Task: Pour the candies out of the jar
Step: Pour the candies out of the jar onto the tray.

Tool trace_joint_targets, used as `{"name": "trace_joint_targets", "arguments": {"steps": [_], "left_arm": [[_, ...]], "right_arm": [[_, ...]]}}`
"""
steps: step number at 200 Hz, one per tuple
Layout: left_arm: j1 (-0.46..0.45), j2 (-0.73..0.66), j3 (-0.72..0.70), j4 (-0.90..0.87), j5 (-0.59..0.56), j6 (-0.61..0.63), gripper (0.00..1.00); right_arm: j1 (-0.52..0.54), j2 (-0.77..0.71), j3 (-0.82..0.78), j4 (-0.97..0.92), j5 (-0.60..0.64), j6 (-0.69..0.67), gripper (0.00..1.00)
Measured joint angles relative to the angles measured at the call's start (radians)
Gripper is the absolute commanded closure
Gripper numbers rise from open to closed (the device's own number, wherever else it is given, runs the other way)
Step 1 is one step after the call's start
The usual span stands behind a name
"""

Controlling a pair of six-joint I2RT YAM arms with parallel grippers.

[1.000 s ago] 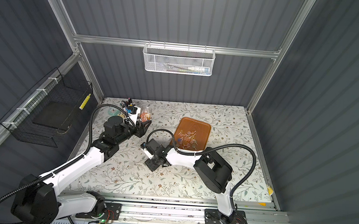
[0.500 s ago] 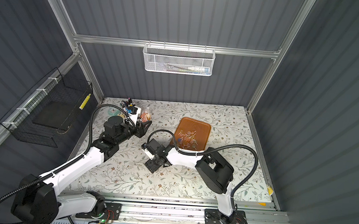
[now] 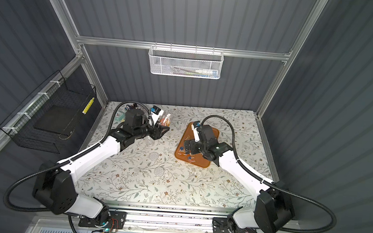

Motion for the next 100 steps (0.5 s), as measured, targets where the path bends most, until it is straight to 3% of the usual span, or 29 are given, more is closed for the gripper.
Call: {"name": "trace_joint_targets", "arguments": {"steps": [65,100], "left_arm": [[-0.064,0.388,0.471,-0.406,0.038,0.16,1.0],[-0.076,0.522,0.621,-0.534,0.04,0.211,1.0]], "right_arm": [[-0.174,-0.098,-0.135,0.061,0.055,0.052,0.01],[-0.241,-0.137,-0.175,0.103,0.058,0.069,0.01]]}}
